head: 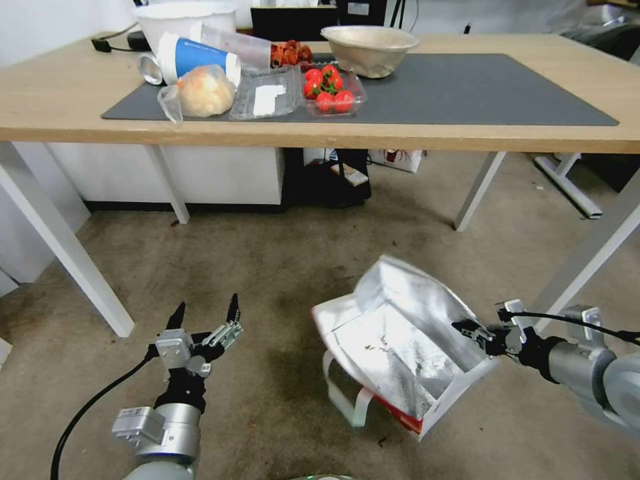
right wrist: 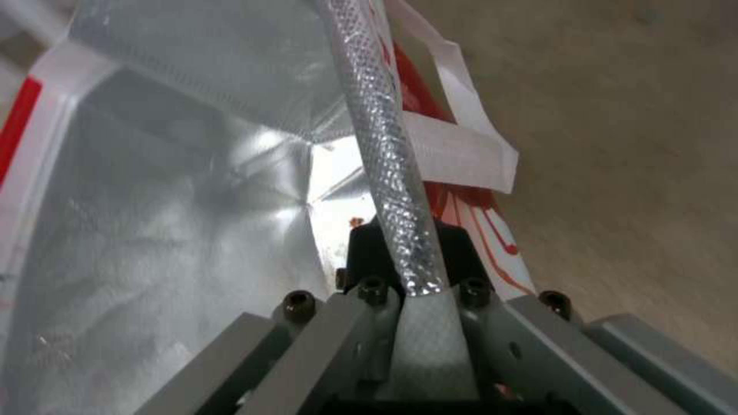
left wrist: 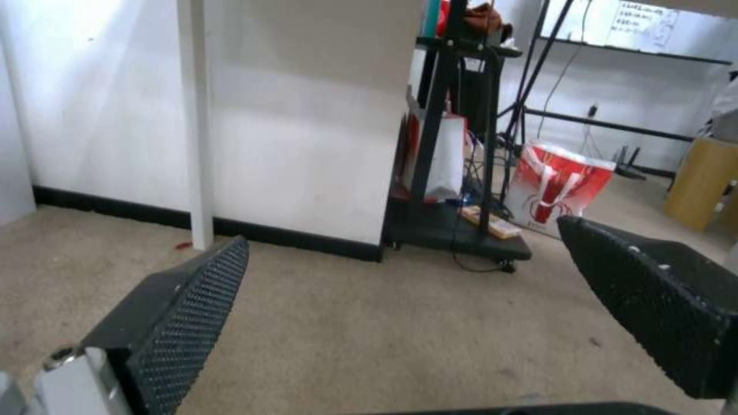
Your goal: Pick up the food delivery bag from the floor and place it on the table.
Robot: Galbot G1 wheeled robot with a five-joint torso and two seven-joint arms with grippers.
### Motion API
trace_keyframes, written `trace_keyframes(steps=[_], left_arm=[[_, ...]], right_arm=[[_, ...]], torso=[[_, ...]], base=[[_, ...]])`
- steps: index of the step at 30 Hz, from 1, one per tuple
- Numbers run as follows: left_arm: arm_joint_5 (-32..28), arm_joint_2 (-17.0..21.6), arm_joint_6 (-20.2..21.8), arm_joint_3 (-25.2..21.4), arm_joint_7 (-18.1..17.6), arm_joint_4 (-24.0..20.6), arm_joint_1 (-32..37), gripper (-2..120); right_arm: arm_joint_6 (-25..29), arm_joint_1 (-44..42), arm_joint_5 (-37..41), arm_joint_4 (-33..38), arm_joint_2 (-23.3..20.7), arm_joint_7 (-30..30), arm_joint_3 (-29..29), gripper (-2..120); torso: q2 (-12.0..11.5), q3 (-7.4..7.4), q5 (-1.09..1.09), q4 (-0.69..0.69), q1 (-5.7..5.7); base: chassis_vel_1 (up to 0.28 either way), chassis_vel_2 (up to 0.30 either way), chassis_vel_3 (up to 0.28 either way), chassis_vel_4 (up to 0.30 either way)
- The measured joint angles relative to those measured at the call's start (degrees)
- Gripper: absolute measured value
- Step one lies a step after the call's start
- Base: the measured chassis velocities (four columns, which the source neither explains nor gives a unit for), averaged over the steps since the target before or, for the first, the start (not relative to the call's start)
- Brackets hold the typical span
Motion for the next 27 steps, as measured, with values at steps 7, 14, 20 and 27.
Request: trace_keyframes(steps=[7,14,20,27], left_arm=[[-1.08,-0.61,0.41,-0.33,-1.33,-0.85,-0.09,100],[-1.12,-0.79,0.55,-0.75,-1.4,-0.82,-0.12,100],[-1.33,-0.71,0.57,-1.55,-1.35,-0.61,-0.23,100],[-1.4,-0.6,0.59,-2.12,-1.26,-0.54,-0.26,100]], right_arm=[[2.35,2.24,7.22,-0.27,-9.46,-6.69,0.5,0],[2.32,3.57,12.05,-1.2,-13.04,-10.58,0.83,0],[1.71,3.6,14.21,-2.0,-15.42,-14.41,0.48,0],[1.61,3.62,14.87,-1.88,-16.32,-15.43,0.27,0]], torso=[[0.0,0.0,-0.01,0.02,0.0],[0.0,0.0,0.0,0.01,0.0],[0.0,0.0,0.0,0.01,0.0],[0.0,0.0,-0.01,0.01,0.0]], base=[[0.0,0.0,0.0,0.0],[0.0,0.0,0.0,0.0],[0.0,0.0,0.0,0.0],[0.0,0.0,0.0,0.0]])
